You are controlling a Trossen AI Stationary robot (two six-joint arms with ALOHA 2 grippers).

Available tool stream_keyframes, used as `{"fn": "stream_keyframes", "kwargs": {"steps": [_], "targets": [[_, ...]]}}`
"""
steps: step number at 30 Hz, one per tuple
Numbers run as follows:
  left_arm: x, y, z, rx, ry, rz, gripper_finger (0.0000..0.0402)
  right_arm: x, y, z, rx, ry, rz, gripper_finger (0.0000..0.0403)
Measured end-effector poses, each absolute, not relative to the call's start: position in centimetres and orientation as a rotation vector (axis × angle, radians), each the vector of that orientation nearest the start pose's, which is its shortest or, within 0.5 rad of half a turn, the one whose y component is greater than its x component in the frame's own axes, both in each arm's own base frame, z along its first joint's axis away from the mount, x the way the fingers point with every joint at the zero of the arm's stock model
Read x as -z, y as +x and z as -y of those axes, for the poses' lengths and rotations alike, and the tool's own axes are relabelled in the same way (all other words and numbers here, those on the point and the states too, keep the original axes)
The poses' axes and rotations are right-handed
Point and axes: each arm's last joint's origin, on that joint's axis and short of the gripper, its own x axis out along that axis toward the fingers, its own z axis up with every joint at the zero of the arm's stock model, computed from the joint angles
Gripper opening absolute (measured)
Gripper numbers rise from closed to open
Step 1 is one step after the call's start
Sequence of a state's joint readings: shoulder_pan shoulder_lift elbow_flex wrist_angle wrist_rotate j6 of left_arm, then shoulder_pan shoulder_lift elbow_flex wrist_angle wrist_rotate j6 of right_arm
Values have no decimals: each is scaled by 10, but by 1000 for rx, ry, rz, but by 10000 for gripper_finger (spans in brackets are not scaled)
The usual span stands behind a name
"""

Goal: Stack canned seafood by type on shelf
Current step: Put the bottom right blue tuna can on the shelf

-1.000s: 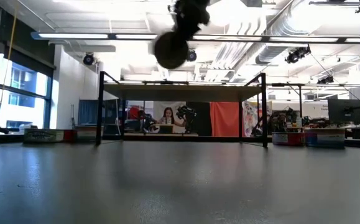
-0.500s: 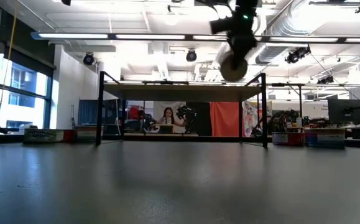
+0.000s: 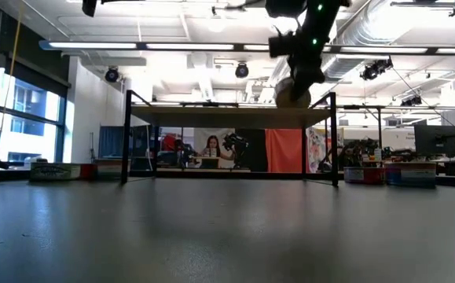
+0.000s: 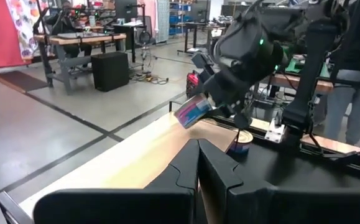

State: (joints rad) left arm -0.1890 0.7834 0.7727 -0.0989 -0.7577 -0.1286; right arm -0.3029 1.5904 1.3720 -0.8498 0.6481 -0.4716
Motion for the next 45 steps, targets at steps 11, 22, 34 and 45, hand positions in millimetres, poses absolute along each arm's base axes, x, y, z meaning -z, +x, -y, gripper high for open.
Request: {"fn": "stream_keyframes", "kwargs": {"steps": [11, 22, 34, 45], "targets": [[-337, 168, 12, -574, -107, -56, 0, -284, 306, 112, 603, -628, -1314, 204], [-337, 168, 12, -574, -115, -54, 0, -283, 305, 106, 588, -587, -1318, 206], [-337, 168, 12, -574, -124, -51, 0, -310, 309, 101, 451, -349, -1215, 243], [-337, 168, 12, -574, -123, -52, 0, -314, 306, 101, 474, -335, -1226, 293]]}}
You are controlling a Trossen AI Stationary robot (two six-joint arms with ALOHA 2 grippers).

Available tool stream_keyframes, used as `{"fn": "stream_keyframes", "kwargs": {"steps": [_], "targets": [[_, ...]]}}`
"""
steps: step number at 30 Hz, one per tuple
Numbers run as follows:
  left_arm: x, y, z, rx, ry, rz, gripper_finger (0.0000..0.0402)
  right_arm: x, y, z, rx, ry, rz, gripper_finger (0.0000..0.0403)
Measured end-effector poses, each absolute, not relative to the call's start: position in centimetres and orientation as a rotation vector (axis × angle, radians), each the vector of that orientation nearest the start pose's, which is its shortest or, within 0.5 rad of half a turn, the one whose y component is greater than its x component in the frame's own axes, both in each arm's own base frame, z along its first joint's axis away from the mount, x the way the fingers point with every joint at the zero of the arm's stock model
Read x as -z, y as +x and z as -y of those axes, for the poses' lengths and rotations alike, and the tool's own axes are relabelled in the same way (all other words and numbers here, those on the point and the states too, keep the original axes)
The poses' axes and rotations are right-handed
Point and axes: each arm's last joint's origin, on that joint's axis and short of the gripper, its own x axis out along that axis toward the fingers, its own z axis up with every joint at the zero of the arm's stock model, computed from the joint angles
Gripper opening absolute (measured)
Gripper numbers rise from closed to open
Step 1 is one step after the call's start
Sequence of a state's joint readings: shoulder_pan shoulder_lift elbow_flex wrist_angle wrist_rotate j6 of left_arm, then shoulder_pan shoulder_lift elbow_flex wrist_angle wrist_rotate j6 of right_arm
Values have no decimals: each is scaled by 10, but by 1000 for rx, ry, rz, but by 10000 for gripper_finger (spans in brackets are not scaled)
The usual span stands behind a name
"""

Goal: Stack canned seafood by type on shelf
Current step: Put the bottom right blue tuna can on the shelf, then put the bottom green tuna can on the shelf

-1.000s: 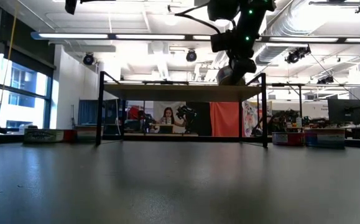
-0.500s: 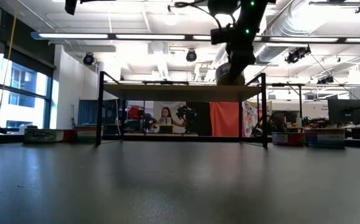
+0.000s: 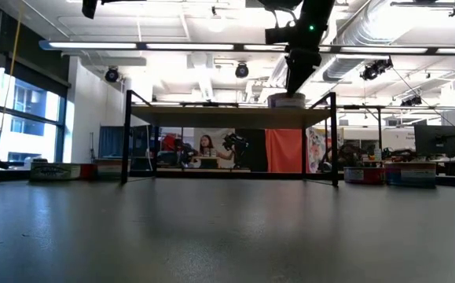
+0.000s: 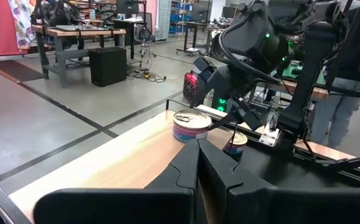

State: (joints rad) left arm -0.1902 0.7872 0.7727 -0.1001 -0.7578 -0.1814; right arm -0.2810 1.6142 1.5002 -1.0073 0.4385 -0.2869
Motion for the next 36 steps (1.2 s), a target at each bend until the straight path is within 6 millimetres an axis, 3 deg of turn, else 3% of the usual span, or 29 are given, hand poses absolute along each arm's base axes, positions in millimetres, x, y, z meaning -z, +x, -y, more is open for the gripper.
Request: {"fn": "stream_keyframes", "kwargs": {"steps": [12, 16, 20, 24, 29, 36], "targets": [[-336, 168, 12, -575, -119, -59, 0, -327, 304, 99, 570, -378, -1201, 293], [-336, 169, 13, -544, -124, -62, 0, -345, 307, 89, 552, -287, -1110, 293], [-336, 171, 17, -404, -159, -71, 0, -364, 311, 75, 504, -134, -1010, 293], [-336, 172, 20, -291, -167, -85, 0, -372, 314, 52, 361, 35, -968, 293], [-336, 172, 20, -280, -168, -86, 0, -354, 314, 8, 122, 132, -1067, 293], [-336, 172, 20, -279, -210, -80, 0, -290, 291, -77, -30, 267, -1375, 293]]}}
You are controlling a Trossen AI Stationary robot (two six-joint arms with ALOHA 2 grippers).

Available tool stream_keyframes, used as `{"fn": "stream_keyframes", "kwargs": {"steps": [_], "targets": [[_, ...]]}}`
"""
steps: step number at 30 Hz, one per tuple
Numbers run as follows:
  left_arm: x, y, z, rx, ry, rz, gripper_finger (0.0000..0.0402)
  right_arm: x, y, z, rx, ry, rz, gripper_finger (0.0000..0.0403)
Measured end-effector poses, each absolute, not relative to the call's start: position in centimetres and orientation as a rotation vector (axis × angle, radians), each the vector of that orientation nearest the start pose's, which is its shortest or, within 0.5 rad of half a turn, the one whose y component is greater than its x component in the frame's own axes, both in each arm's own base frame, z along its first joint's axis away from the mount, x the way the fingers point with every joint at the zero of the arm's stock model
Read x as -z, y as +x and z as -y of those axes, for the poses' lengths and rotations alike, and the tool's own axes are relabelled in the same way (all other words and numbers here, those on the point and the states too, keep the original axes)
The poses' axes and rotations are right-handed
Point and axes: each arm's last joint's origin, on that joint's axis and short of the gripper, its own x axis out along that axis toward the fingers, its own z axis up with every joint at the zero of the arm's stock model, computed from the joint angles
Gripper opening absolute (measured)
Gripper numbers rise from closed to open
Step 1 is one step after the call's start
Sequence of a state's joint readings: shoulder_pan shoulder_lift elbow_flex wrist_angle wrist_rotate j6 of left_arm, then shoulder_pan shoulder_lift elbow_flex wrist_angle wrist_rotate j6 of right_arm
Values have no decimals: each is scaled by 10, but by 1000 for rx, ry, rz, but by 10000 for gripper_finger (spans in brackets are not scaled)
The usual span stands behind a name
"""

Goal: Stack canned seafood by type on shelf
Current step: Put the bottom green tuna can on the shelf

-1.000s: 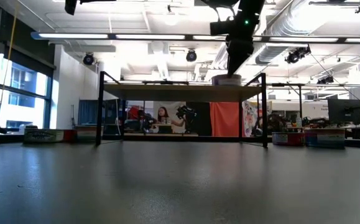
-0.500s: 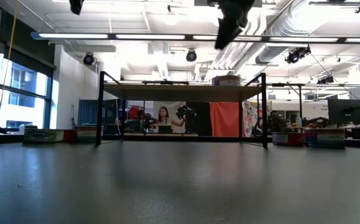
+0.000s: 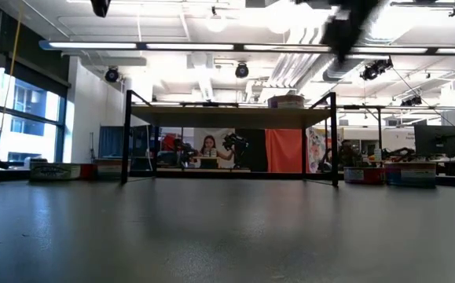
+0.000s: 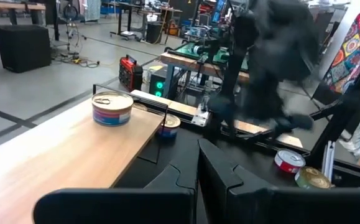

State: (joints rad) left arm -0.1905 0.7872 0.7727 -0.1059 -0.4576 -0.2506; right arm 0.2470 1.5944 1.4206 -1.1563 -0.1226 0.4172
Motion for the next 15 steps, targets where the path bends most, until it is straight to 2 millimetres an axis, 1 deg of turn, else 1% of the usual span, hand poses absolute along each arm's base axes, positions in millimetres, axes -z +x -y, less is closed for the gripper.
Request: {"fn": "stream_keyframes", "kwargs": {"steps": [2, 5, 8, 11, 13, 15], "targets": [[-336, 172, 20, -280, -220, -79, 0, -271, 277, -104, -60, 316, -1467, 293], [-336, 172, 20, -275, -220, -80, 0, -242, 252, -142, -99, 405, -1607, 293], [-336, 172, 20, -274, -220, -80, 0, -220, 227, -176, -121, 506, -1704, 293], [-336, 172, 20, -274, -220, -80, 0, -210, 209, -199, -96, 584, -1753, 293], [-336, 172, 20, -274, -220, -80, 0, -209, 200, -209, -60, 617, -1767, 288], [-336, 172, 20, -274, -220, -80, 0, -208, 193, -217, -47, 651, -1783, 272]]}}
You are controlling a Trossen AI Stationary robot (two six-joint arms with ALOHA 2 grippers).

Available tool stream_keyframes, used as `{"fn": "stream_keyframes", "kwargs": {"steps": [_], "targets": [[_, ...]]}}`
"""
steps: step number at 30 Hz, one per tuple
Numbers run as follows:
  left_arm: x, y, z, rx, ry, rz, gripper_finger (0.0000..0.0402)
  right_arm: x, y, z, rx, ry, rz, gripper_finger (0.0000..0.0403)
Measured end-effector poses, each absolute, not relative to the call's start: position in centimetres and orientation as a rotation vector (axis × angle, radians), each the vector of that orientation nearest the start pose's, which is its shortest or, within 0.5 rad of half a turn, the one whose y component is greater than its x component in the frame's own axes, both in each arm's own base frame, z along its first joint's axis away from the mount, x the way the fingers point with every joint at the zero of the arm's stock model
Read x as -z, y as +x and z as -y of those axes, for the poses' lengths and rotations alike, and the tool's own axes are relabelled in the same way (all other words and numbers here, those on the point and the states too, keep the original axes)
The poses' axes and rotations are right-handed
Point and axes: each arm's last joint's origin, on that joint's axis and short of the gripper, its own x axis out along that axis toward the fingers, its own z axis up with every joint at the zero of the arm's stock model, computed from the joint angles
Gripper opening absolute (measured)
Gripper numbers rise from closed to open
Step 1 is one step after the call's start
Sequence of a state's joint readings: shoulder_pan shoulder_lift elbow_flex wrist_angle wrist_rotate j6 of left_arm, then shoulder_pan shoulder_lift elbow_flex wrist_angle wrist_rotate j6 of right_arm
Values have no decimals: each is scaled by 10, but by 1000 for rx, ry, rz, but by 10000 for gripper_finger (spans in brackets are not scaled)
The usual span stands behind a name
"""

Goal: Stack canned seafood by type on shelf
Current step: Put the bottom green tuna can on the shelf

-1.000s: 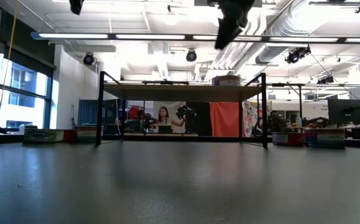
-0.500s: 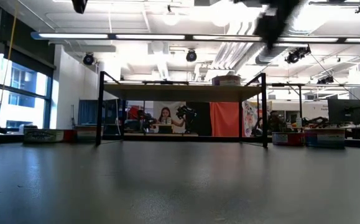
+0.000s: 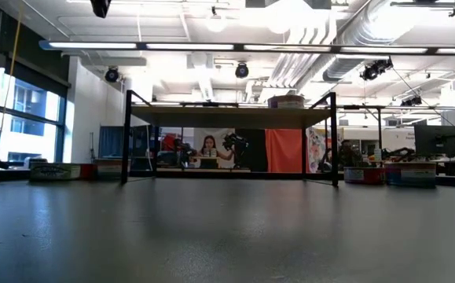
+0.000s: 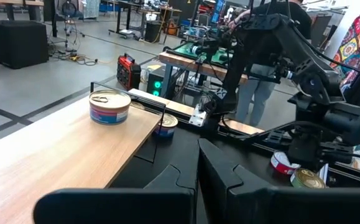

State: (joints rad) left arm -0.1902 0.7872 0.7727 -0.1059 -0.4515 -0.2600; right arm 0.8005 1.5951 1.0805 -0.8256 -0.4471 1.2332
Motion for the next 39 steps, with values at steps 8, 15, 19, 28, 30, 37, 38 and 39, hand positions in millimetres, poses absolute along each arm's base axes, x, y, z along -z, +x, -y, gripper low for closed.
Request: {"fn": "stream_keyframes", "kwargs": {"steps": [8, 15, 19, 28, 30, 37, 38, 39], "targets": [[-335, 172, 21, -244, -245, -82, 0, -194, 178, -236, -114, 745, -1817, 58], [-329, 181, 32, 14, -249, -160, 0, -177, 177, -235, -114, 798, -1822, 11], [-311, 201, 47, 65, -214, -270, 0, -167, 178, -238, -156, 783, -1847, 5], [-278, 240, 70, 116, -188, -363, 0, -144, 198, -230, -223, 712, -1864, 0], [-278, 241, 71, 119, -180, -358, 0, -141, 207, -223, -235, 719, -1846, 0], [-280, 239, 69, 83, -129, -348, 0, -147, 251, -182, -203, 666, -1623, 0], [-279, 238, 68, 74, -126, -354, 0, -149, 258, -175, -188, 651, -1582, 0], [-278, 238, 68, 68, -123, -361, 0, -150, 265, -168, -169, 637, -1540, 0]]}}
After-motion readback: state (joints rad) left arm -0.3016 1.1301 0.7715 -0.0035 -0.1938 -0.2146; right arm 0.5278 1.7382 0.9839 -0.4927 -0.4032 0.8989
